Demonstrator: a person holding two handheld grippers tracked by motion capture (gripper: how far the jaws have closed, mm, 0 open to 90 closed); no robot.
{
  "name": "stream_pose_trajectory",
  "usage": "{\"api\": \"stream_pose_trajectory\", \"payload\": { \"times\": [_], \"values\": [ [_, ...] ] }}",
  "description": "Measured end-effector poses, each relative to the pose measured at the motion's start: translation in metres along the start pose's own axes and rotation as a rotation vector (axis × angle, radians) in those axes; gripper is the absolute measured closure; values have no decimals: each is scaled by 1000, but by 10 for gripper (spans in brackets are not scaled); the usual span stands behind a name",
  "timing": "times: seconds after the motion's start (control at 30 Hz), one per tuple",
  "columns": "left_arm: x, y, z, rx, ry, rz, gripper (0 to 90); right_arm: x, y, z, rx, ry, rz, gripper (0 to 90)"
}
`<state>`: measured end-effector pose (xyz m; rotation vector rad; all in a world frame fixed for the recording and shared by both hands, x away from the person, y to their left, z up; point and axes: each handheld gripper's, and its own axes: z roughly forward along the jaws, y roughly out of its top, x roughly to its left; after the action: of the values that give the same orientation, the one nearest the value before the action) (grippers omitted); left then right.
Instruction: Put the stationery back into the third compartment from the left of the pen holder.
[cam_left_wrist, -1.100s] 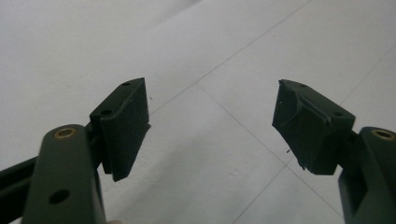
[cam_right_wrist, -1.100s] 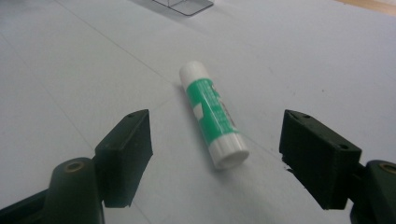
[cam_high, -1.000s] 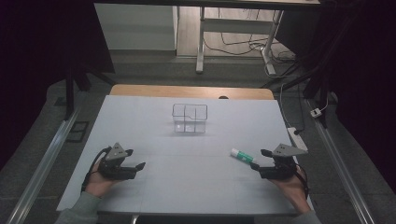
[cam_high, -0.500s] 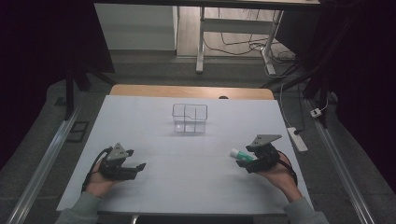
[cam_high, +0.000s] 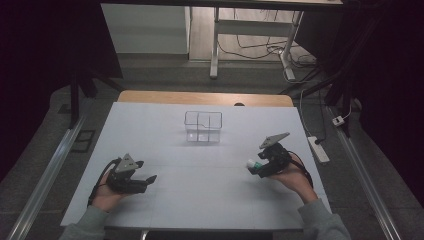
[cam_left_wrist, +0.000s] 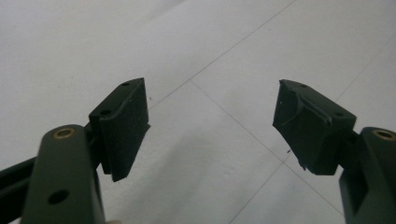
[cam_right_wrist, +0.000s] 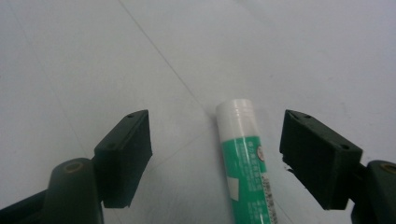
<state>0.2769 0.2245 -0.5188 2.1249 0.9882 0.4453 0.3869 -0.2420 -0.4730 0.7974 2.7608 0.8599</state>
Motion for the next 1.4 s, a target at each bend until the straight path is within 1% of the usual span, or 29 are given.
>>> {"api": "stream_pose_trajectory", "payload": {
  "times": [0.03,0.13,0.23,0.33,0.43,0.5,0.53,0.63,0.7,0.8,0.9,1.0,1.1,1.17,1.27,1.4],
  "values": [
    [0,0,1,1,1,-3,263,-1,3,3,28,9,-1,257],
    [0,0,1,2,1,0,263,-1,12,12,77,-3,-19,283],
    [1,1,1,0,2,-1,263,-4,17,19,107,-1,-24,316],
    [0,1,0,-1,1,3,263,-8,20,23,130,-21,-22,350],
    [0,1,0,-4,1,3,263,-8,20,27,148,-36,-25,373],
    [0,1,0,-4,3,-2,263,-7,19,30,176,-33,-40,379],
    [0,1,0,-4,4,-3,263,-5,18,32,187,-39,-48,392],
    [0,1,0,-2,2,2,263,-4,16,35,214,-40,-49,426],
    [-1,1,0,0,3,3,263,-5,16,37,232,-48,-55,469],
    [0,1,-1,-4,3,3,262,-5,15,38,249,-56,-65,504],
    [0,1,-1,-3,3,2,263,-2,16,38,252,-64,-72,559],
    [-1,1,-1,-4,4,5,263,-1,16,37,255,-50,-84,630],
    [-1,1,-1,-4,5,5,263,1,16,37,257,-53,-97,644],
    [-1,1,-1,-6,7,2,263,2,16,36,264,-57,-114,645],
    [-1,0,-2,-7,11,-3,263,5,18,30,236,-63,-118,646],
    [-1,1,-2,-7,13,0,263,7,20,16,150,-68,-101,646]
  ]
}}
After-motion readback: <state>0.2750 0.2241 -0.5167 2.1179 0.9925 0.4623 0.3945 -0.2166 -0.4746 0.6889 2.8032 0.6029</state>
